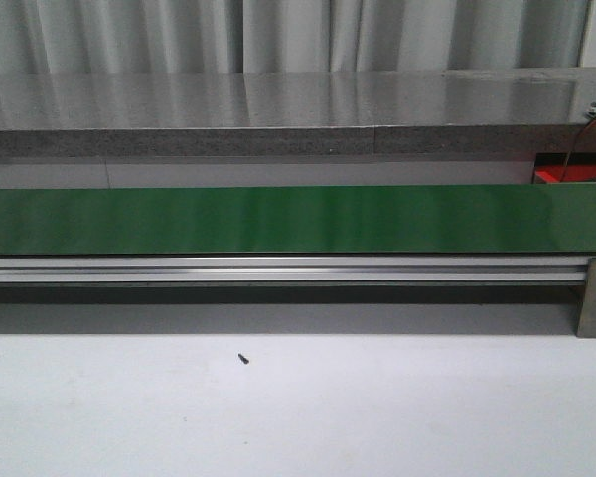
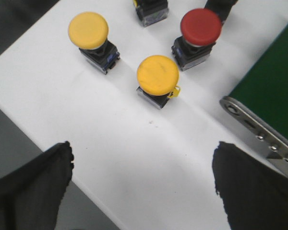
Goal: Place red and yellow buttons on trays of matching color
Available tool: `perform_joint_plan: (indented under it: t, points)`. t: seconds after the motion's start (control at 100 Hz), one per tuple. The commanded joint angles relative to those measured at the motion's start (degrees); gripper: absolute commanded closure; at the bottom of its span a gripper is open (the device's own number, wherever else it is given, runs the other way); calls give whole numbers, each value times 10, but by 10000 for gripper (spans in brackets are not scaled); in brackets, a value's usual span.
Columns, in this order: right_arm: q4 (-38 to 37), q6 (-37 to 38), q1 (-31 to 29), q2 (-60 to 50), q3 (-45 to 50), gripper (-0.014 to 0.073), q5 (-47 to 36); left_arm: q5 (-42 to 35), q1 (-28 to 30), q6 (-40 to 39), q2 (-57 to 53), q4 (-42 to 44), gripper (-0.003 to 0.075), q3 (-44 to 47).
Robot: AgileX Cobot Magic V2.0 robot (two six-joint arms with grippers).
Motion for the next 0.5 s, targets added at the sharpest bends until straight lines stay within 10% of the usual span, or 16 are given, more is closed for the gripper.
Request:
perform_joint_plan:
  t: [0.0, 0.49]
  points:
    - [-5, -1, -1, -10, -11, 662, -42, -55, 3, 1, 27, 4, 155, -20]
    - [-5, -1, -1, -10, -11, 662, -42, -51, 3, 11, 174, 2, 155, -123]
